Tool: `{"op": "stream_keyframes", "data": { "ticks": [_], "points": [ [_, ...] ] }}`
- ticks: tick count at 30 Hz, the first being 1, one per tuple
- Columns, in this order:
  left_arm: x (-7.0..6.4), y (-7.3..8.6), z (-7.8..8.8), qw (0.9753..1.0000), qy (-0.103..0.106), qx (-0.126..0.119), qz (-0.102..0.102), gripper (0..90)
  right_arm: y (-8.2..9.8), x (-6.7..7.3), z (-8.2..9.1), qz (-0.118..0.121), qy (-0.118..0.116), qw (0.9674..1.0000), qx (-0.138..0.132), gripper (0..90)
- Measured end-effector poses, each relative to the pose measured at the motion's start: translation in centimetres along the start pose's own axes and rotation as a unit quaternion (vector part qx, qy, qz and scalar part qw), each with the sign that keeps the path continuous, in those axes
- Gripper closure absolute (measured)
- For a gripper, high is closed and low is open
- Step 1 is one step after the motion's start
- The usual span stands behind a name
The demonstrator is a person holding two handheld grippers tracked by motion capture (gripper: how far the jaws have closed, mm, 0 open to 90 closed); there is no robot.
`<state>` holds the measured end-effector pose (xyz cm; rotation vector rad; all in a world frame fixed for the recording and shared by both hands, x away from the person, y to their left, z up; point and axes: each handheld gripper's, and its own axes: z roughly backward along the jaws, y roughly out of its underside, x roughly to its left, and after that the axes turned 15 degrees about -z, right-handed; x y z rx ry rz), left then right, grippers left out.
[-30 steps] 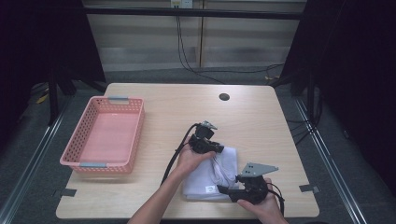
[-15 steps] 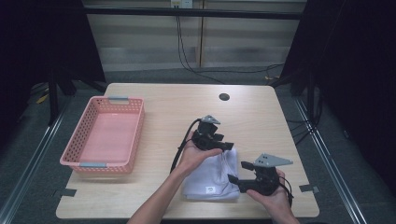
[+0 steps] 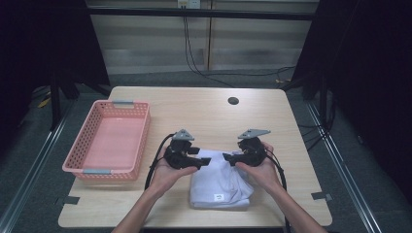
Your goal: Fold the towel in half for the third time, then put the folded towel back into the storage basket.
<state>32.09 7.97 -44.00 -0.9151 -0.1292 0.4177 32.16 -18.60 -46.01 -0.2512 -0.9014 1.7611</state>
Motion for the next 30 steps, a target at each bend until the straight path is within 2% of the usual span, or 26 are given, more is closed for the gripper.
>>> {"op": "stream_keyframes", "data": {
  "ticks": [1, 3, 5, 6, 8, 10, 12, 13, 15, 16, 17, 19, 21, 23, 25, 27, 30],
  "points": [
    [-0.2, 0.4, 0.5, 1.0, 0.0, 0.006, -0.004, 37.0, 0.7, -0.7, -0.3, 0.002, 0.01, 0.9999, 0.007, 25.9],
    [-0.7, 1.3, 1.2, 0.9999, -0.002, 0.01, -0.007, 36.2, 1.5, -2.1, -0.4, -0.009, 0.021, 0.9996, 0.018, 29.4],
    [-1.4, 2.3, 1.9, 0.9999, -0.001, 0.013, -0.011, 35.2, 2.1, -3.4, -0.3, -0.017, 0.012, 0.9997, 0.016, 29.4],
    [-1.8, 2.6, 2.1, 0.9999, 0.002, 0.014, -0.006, 35.0, 2.3, -4.0, -0.2, -0.017, 0.013, 0.9996, 0.016, 29.3],
    [-2.7, 3.7, 2.5, 0.9997, 0.008, 0.02, -0.006, 33.4, 2.5, -4.6, -0.2, -0.021, 0.005, 0.9996, 0.017, 30.3],
    [-3.8, 4.9, 2.6, 0.9993, 0.02, 0.031, -0.01, 32.0, 2.6, -4.7, -0.3, -0.013, 0.004, 0.9997, 0.018, 30.4],
    [-4.4, 5.5, 2.3, 0.9985, 0.023, 0.047, -0.018, 30.6, 2.6, -4.5, -0.4, -0.002, 0.002, 0.9998, 0.018, 30.3],
    [-4.6, 5.9, 2.1, 0.9984, 0.024, 0.049, -0.016, 29.5, 2.6, -4.5, -0.4, 0.0, 0.0, 0.9999, 0.016, 29.8],
    [-4.7, 6.2, 1.7, 0.9977, 0.034, 0.057, -0.017, 27.0, 2.2, -4.5, -0.3, -0.001, -0.012, 0.9999, 0.012, 26.0],
    [-4.8, 6.3, 1.7, 0.9973, 0.036, 0.061, -0.02, 26.2, 2.1, -4.6, -0.2, 0.0, -0.025, 0.9996, 0.01, 24.5],
    [-4.8, 6.4, 1.7, 0.9977, 0.038, 0.055, -0.015, 25.7, 1.9, -4.6, -0.2, -0.003, -0.04, 0.9991, 0.009, 23.3],
    [-4.8, 6.6, 1.6, 0.9971, 0.045, 0.059, -0.019, 24.1, 1.8, -4.7, -0.4, 0.002, -0.055, 0.9984, 0.009, 18.7],
    [-4.8, 6.9, 1.5, 0.9968, 0.046, 0.065, -0.008, 23.0, 1.8, -4.9, -1.0, -0.005, -0.058, 0.9981, 0.021, 17.1],
    [-5.0, 7.1, 1.2, 0.9966, 0.043, 0.069, -0.011, 23.7, 2.0, -4.8, -1.5, -0.006, -0.066, 0.9973, 0.03, 16.6],
    [-5.4, 7.1, 0.8, 0.9959, 0.038, 0.081, -0.014, 22.8, 2.1, -4.6, -2.0, -0.003, -0.064, 0.997, 0.044, 16.8],
    [-5.6, 7.0, 0.4, 0.9959, 0.04, 0.08, -0.015, 22.6, 2.2, -4.8, -2.3, -0.007, -0.077, 0.9956, 0.053, 17.5],
    [-5.7, 6.9, -0.3, 0.9954, 0.043, 0.084, -0.017, 20.7, 2.2, -4.9, -2.2, 0.003, -0.074, 0.9955, 0.059, 17.7]
  ]
}}
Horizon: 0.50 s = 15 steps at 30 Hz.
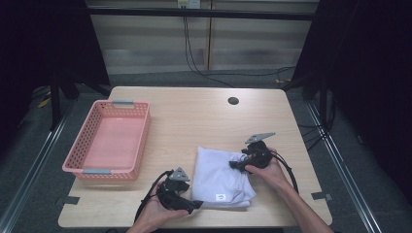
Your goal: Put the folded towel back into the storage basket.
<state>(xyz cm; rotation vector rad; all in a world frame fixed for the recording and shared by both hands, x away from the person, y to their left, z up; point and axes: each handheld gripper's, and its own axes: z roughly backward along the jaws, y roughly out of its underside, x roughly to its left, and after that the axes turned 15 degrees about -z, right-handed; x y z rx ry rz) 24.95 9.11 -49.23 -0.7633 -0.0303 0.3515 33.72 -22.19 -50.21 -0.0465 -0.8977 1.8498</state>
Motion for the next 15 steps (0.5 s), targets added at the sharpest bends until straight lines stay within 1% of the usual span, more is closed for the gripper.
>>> {"op": "stream_keyframes", "data": {
  "ticks": [2, 3, 4, 5, 6, 7, 8, 9, 10, 11, 12, 13, 14, 15],
  "points": [
    [-0.17, -0.19, -0.14, 0.9999, -0.001, 0.006, -0.01, 21.6, 0.01, 0.01, 0.04, 0.0, -0.003, 1.0, 0.002, 18.7],
    [-0.23, -0.23, -0.19, 0.9999, 0.002, 0.005, -0.013, 23.0, 0.0, 0.06, 0.09, -0.001, -0.007, 1.0, 0.006, 21.3],
    [-0.28, -0.25, -0.29, 0.9998, -0.001, 0.001, -0.018, 26.5, -0.02, 0.06, 0.13, 0.0, -0.011, 0.9999, 0.008, 22.6],
    [-0.31, -0.25, -0.37, 0.9996, 0.002, -0.003, -0.028, 30.5, -0.04, 0.07, 0.15, 0.0, -0.014, 0.9998, 0.01, 24.4],
    [-0.31, -0.29, -0.43, 0.9995, 0.001, -0.004, -0.032, 34.9, -0.08, 0.05, 0.2, 0.001, -0.024, 0.9996, 0.015, 26.2],
    [-0.31, -0.29, -0.43, 0.9995, 0.001, -0.004, -0.032, 38.2, -0.13, 0.05, 0.22, 0.001, -0.025, 0.9995, 0.018, 27.1],
    [-0.14, -0.35, -0.34, 0.9994, 0.006, 0.0, -0.033, 44.5, -0.12, 0.07, 0.22, 0.003, -0.027, 0.9995, 0.018, 31.7],
    [-0.1, -0.31, -0.4, 0.9994, 0.011, -0.005, -0.032, 50.1, -0.12, 0.12, 0.27, 0.007, -0.032, 0.9992, 0.022, 34.2],
    [-0.07, -0.32, -0.41, 0.9995, 0.014, -0.005, -0.029, 53.4, -0.1, 0.21, 0.25, 0.006, -0.034, 0.9992, 0.022, 35.7],
    [0.01, -0.31, -0.4, 0.9994, 0.019, -0.004, -0.03, 57.8, -0.07, 0.36, 0.27, 0.007, -0.033, 0.9992, 0.024, 39.2],
    [0.18, -0.3, -0.43, 0.9993, 0.025, -0.006, -0.026, 62.1, -0.06, 0.38, 0.25, 0.009, -0.038, 0.9989, 0.025, 42.8],
    [0.26, -0.31, -0.38, 0.9993, 0.026, -0.003, -0.027, 65.0, -0.08, 0.51, 0.3, 0.01, -0.039, 0.9987, 0.031, 45.4],
    [0.37, -0.38, -0.4, 0.9993, 0.029, -0.003, -0.025, 66.7, -0.06, 0.58, 0.29, 0.013, -0.039, 0.9987, 0.031, 47.8],
    [0.46, -0.41, -0.33, 0.9993, 0.029, -0.002, -0.025, 69.1, -0.06, 0.64, 0.33, 0.012, -0.044, 0.9983, 0.036, 53.0]
  ]
}}
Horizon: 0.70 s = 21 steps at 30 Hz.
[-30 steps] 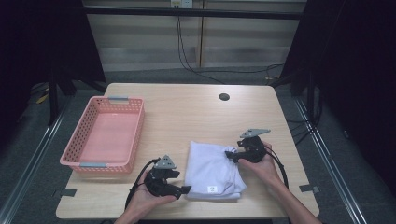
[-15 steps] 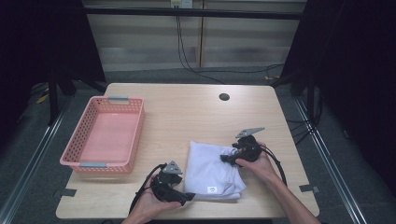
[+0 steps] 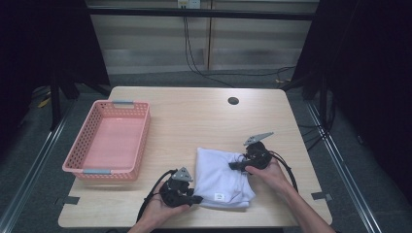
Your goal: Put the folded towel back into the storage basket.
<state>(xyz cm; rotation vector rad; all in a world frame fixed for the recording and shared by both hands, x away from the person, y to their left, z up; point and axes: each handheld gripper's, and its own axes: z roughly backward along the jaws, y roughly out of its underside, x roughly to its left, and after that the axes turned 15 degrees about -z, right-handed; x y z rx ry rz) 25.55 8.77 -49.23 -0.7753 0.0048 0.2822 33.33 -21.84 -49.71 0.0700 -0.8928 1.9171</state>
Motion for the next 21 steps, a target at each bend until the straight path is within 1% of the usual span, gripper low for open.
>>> {"op": "stream_keyframes", "data": {
  "ticks": [1, 2, 3, 4, 5, 7, 8, 9, 12, 13, 15, 16, 17, 18, 19, 20, 21],
  "points": [
    [0.0, 0.0, 0.0, 1.0, 0.002, -0.006, 0.006, 70.6, 0.0, 0.0, 0.0, -0.002, -0.006, 1.0, -0.001, 57.5],
    [0.0, 0.0, 0.0, 1.0, 0.003, -0.005, 0.006, 71.5, 0.1, -0.1, 0.0, -0.007, -0.014, 0.9999, 0.001, 61.4],
    [0.1, 0.0, 0.0, 1.0, 0.003, -0.005, 0.006, 71.8, 0.1, -0.1, 0.0, -0.009, -0.018, 0.9998, -0.001, 62.6],
    [0.1, -0.1, 0.1, 0.9999, 0.005, -0.008, 0.008, 72.6, 0.1, -0.1, 0.0, -0.01, -0.018, 0.9998, -0.002, 63.9],
    [0.1, -0.2, 0.1, 0.9999, 0.007, -0.009, 0.007, 73.1, 0.1, -0.1, 0.1, -0.012, -0.018, 0.9998, -0.001, 65.1],
    [0.1, -0.3, 0.3, 0.9998, 0.007, -0.018, 0.011, 73.6, 0.0, 0.0, 0.1, -0.014, -0.018, 0.9997, -0.001, 66.3],
    [0.1, -0.3, 0.4, 0.9997, 0.008, -0.019, 0.011, 73.8, -0.1, 0.0, 0.2, -0.01, -0.015, 0.9998, -0.001, 67.2],
    [0.1, -0.3, 0.5, 0.9998, 0.008, -0.018, 0.008, 73.8, -0.1, 0.0, 0.3, -0.011, -0.016, 0.9998, -0.004, 67.8],
    [-0.1, -0.4, 0.7, 0.9996, 0.008, -0.024, 0.012, 73.8, -0.3, 0.1, 0.5, -0.015, -0.014, 0.9997, -0.01, 68.6],
    [-0.1, -0.4, 0.8, 0.9995, 0.007, -0.028, 0.013, 73.9, -0.3, 0.1, 0.6, -0.012, -0.017, 0.9997, -0.014, 68.8],
    [0.0, -0.4, 1.0, 0.9994, 0.009, -0.029, 0.014, 74.0, -0.4, 0.3, 0.7, -0.017, -0.017, 0.9996, -0.018, 69.1],
    [0.0, -0.4, 1.1, 0.9991, 0.009, -0.037, 0.017, 74.0, -0.5, 0.3, 0.8, -0.014, -0.018, 0.9996, -0.019, 69.2],
    [0.1, -0.5, 1.3, 0.9989, 0.015, -0.042, 0.014, 73.9, -0.6, 0.3, 0.9, -0.016, -0.016, 0.9995, -0.022, 69.3],
    [0.1, -0.5, 1.5, 0.9987, 0.017, -0.047, 0.012, 74.0, -0.7, 0.3, 1.1, -0.02, -0.022, 0.9992, -0.025, 69.3],
    [0.1, -0.6, 1.6, 0.9984, 0.012, -0.053, 0.015, 74.1, -0.8, 0.4, 1.2, -0.02, -0.022, 0.9992, -0.027, 69.3],
    [0.2, -0.7, 1.6, 0.9984, 0.011, -0.053, 0.017, 74.2, -0.9, 0.5, 1.4, -0.02, -0.017, 0.9992, -0.031, 69.3],
    [0.2, -0.8, 1.7, 0.9984, 0.009, -0.053, 0.017, 74.3, -1.0, 0.4, 1.6, -0.021, -0.018, 0.999, -0.034, 69.3]
  ]
}}
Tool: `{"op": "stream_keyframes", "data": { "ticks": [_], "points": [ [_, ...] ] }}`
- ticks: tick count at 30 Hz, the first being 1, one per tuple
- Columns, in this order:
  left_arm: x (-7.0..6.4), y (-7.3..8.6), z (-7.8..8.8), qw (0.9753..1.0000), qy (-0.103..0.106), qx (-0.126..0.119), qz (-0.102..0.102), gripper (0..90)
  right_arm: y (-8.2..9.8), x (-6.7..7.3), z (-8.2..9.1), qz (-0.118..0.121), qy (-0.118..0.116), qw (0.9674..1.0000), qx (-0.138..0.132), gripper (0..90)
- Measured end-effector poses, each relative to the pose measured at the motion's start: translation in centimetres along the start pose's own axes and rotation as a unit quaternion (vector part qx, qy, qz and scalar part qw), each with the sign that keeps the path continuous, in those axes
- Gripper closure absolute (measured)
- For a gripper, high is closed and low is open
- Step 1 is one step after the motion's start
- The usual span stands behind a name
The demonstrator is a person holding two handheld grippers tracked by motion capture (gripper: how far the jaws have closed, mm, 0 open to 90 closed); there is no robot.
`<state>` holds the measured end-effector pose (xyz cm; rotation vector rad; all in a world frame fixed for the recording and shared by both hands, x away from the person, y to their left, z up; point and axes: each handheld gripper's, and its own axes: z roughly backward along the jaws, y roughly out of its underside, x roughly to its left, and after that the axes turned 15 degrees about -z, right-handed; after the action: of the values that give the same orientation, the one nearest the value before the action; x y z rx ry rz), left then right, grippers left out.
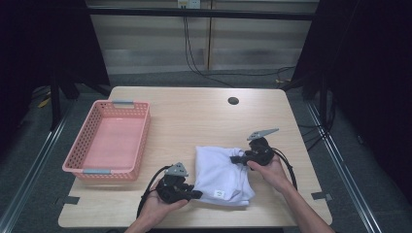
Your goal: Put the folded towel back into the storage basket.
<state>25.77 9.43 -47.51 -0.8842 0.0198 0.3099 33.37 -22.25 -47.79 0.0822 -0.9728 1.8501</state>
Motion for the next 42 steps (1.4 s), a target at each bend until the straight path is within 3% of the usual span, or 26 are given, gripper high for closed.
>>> {"op": "stream_keyframes", "data": {
  "ticks": [9, 16, 28, 35, 42],
  "points": [
    [-0.1, -2.5, 0.1, 0.9996, -0.002, -0.019, -0.018, 74.4, -1.0, -0.7, 1.3, -0.007, 0.003, 0.9999, -0.011, 69.4],
    [0.5, -3.6, 1.6, 0.9989, -0.008, -0.04, -0.024, 74.4, -2.4, -0.4, 2.2, -0.004, -0.005, 0.9997, -0.023, 69.6],
    [1.7, -3.8, 5.1, 0.9968, -0.034, -0.068, -0.025, 74.4, -6.2, 1.5, 2.4, 0.014, -0.025, 0.9989, -0.036, 69.8],
    [2.5, -3.3, 7.3, 0.9955, -0.057, -0.074, -0.017, 74.4, -8.5, 2.8, 1.3, 0.017, -0.047, 0.998, -0.039, 70.4],
    [3.3, -2.6, 9.5, 0.9937, -0.07, -0.088, -0.004, 74.4, -10.5, 4.6, 0.2, 0.033, -0.052, 0.9974, -0.036, 70.6]
  ]
}}
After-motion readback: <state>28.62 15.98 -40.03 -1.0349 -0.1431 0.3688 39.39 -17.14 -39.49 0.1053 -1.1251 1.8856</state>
